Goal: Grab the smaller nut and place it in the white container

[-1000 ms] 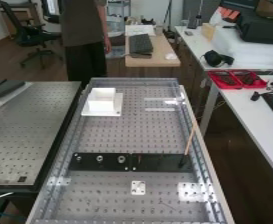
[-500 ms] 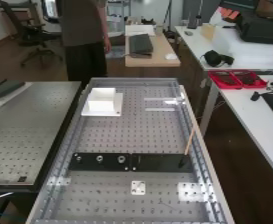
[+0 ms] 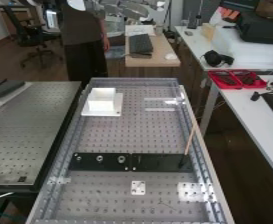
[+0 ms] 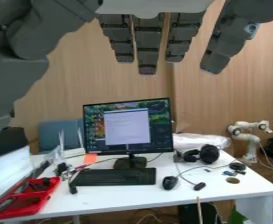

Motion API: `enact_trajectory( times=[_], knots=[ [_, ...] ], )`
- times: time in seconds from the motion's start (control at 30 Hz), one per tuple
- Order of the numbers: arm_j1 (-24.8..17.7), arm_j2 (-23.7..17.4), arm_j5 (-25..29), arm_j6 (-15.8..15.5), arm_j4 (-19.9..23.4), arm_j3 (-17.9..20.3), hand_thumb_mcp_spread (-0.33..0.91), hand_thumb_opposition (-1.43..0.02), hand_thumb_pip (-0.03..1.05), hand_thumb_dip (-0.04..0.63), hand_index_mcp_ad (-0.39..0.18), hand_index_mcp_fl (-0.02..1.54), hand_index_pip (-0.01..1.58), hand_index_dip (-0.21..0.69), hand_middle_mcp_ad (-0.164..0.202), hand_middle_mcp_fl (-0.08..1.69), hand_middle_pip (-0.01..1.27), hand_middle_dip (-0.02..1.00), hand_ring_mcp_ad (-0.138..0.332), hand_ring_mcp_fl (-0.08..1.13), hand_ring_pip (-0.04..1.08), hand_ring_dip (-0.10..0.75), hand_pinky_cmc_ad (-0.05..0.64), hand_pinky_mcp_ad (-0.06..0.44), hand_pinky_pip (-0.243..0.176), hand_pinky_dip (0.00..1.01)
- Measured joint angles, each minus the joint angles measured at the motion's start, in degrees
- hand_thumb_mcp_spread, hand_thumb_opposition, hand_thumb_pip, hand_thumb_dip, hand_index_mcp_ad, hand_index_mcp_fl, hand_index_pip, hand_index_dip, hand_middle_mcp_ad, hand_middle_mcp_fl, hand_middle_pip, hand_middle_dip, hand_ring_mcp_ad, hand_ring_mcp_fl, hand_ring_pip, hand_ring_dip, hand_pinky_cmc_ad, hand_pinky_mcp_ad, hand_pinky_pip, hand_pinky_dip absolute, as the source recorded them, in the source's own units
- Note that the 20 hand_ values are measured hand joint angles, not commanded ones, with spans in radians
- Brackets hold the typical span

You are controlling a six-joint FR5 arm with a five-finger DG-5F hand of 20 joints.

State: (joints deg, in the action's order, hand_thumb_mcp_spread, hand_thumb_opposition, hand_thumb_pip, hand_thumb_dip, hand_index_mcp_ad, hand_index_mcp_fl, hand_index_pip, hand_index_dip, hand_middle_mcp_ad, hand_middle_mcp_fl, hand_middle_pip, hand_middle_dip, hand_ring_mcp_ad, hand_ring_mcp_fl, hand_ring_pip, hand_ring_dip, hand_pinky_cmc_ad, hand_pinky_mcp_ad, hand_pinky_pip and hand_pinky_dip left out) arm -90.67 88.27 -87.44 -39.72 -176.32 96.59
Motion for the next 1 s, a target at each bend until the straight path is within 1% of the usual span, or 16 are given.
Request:
enact_trajectory(
  times=[0.1, 0.17, 0.33, 0.53, 0.6, 0.67, 0.77, 0.83, 0.93, 1.0],
  knots=[
    [-0.65, -0.47, 1.43, 0.29, 1.28, 1.40, 0.28, -0.63, 0.23, 0.017, 0.033, 0.07, 0.08, 0.169, 0.086, 0.12, 0.15, 0.17, 0.089, 0.00, 0.12, 0.016, 0.379, 0.239, -0.061, 0.19],
    [-1.29, -0.83, 2.82, 0.28, 2.45, 2.48, 0.29, -0.63, 0.25, 0.017, 0.026, 0.07, 0.09, 0.173, 0.086, 0.12, 0.15, 0.17, 0.093, 0.00, 0.12, 0.016, 0.379, 0.239, -0.061, 0.19],
    [-2.81, -1.71, 6.80, -0.71, 5.78, 5.21, 0.30, -0.65, 0.28, 0.019, 0.017, 0.07, 0.09, 0.148, 0.086, 0.13, 0.15, 0.17, 0.094, 0.00, 0.12, 0.016, 0.379, 0.239, -0.061, 0.19],
    [-4.20, -2.96, 11.47, -1.15, 7.89, 8.44, 0.29, -0.65, 0.32, 0.014, 0.009, 0.07, 0.09, 0.138, 0.087, 0.15, 0.15, 0.17, 0.094, 0.00, 0.12, 0.016, 0.379, 0.239, -0.061, 0.19],
    [-4.38, -3.37, 12.18, -1.53, 8.21, 9.33, 0.29, -0.65, 0.32, 0.031, 0.005, 0.07, 0.08, 0.127, 0.084, 0.15, 0.15, 0.17, 0.098, 0.00, 0.12, 0.016, 0.379, 0.239, -0.061, 0.19],
    [-4.35, -3.79, 12.50, -1.67, 8.41, 10.11, 0.30, -0.66, 0.32, 0.030, -0.005, 0.07, 0.08, 0.122, 0.086, 0.15, 0.14, 0.18, 0.096, 0.00, 0.12, 0.016, 0.379, 0.239, -0.061, 0.19],
    [-3.87, -4.51, 12.38, -1.71, 8.69, 11.33, 0.30, -0.66, 0.33, 0.035, -0.002, 0.06, 0.08, 0.126, 0.084, 0.15, 0.14, 0.18, 0.099, 0.00, 0.12, 0.012, 0.379, 0.239, -0.061, 0.19],
    [-3.07, -5.00, 11.63, -1.77, 8.83, 12.34, 0.30, -0.66, 0.35, 0.031, -0.007, 0.07, 0.10, 0.122, 0.087, 0.15, 0.14, 0.18, 0.099, 0.00, 0.12, 0.021, 0.379, 0.239, -0.061, 0.19],
    [-1.93, -5.43, 10.52, -1.41, 8.80, 13.38, 0.30, -0.66, 0.36, 0.047, -0.009, 0.07, 0.10, 0.119, 0.084, 0.15, 0.15, 0.18, 0.099, 0.00, 0.12, 0.024, 0.379, 0.239, -0.061, 0.19],
    [-0.65, -5.93, 9.36, -0.98, 8.82, 14.67, 0.30, -0.66, 0.37, 0.051, -0.009, 0.07, 0.10, 0.119, 0.082, 0.18, 0.15, 0.18, 0.096, 0.00, 0.11, 0.024, 0.379, 0.237, -0.058, 0.19]
  ],
)
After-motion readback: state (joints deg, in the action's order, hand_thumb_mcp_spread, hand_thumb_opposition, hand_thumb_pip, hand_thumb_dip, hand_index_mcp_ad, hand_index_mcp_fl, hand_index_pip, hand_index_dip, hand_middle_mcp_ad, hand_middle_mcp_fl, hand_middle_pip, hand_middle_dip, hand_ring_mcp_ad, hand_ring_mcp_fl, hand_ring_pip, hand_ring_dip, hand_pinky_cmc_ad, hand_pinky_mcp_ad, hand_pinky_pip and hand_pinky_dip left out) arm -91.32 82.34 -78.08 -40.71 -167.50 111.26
